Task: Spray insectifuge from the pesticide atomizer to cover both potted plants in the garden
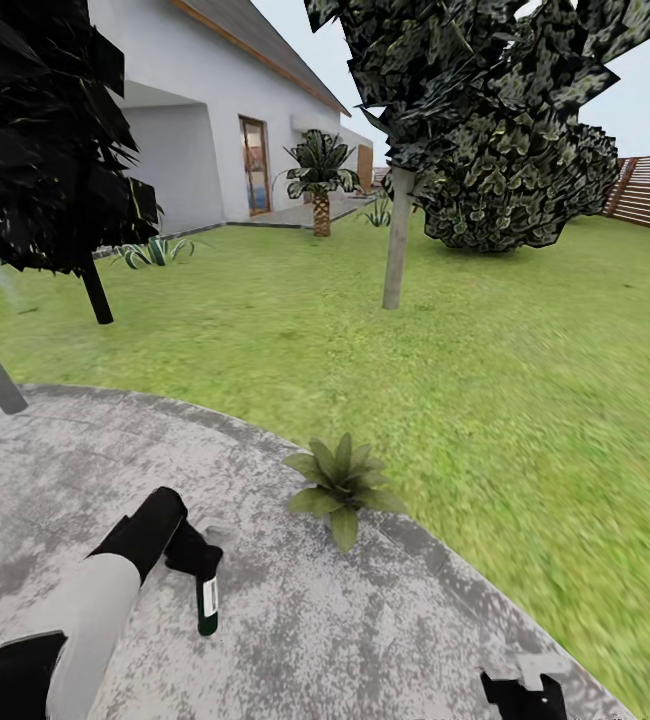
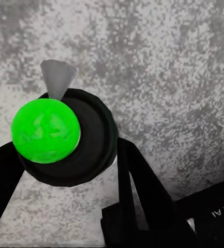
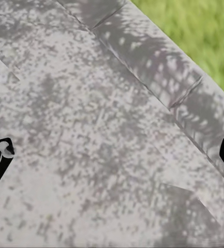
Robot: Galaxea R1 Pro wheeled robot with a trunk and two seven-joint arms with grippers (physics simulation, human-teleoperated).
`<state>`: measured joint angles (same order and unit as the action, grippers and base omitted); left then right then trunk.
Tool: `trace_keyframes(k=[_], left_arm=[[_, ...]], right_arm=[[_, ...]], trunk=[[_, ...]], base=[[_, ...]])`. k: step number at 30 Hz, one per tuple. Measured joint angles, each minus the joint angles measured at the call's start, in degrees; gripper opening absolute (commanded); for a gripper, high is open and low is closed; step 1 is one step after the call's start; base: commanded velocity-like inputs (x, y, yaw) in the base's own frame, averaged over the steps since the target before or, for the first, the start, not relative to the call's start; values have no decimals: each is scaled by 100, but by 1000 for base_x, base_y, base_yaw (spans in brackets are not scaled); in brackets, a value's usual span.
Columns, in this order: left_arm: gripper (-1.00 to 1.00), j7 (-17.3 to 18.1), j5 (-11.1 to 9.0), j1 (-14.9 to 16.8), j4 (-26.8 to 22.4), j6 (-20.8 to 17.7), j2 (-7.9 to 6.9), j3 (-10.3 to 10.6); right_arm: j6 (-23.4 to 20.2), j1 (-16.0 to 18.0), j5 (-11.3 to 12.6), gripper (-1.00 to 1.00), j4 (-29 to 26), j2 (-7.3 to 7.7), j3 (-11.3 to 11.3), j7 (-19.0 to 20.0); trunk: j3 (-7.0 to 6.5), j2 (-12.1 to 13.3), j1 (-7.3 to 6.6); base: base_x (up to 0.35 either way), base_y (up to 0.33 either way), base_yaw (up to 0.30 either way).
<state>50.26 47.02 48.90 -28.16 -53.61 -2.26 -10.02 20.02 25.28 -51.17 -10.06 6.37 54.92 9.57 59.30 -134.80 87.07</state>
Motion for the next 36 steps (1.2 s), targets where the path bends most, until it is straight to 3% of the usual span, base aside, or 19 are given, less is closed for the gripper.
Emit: trace_keyframes(k=[3,9,15,22,27,29,32,36], left_arm=[[-100,11,18,62,4,-252,20,239],[-100,247,2,223,4,-378,52,576],[-100,312,20,275,4,-382,151,629],[-100,317,26,276,72,-380,274,643],[-100,318,33,247,105,-370,274,651],[-100,318,30,233,107,-371,274,724],[-100,318,24,208,111,-378,285,1023],[-100,323,28,198,112,-384,292,1105]], right_arm=[[-3,-1,1,100,-3,3,4,-26],[-4,-1,1,100,7,-3,-4,-31],[-4,-1,0,100,13,-15,-4,-39],[-5,0,1,100,13,-21,-4,-38],[-5,0,1,100,13,-21,-4,-38],[-6,0,1,100,14,-18,-3,-34],[-5,0,-2,100,15,-13,-4,-32],[-4,-1,-3,100,15,-12,-4,-31]], trunk=[[0,0,0],[0,0,0],[0,0,-3],[0,0,-3],[0,0,-1],[0,0,0],[3,0,0],[12,0,0]], base=[[0,0,-257],[1,0,-295],[208,54,-263],[293,183,-27],[173,154,0],[29,25,-3],[7,6,-138],[1,1,-259]])
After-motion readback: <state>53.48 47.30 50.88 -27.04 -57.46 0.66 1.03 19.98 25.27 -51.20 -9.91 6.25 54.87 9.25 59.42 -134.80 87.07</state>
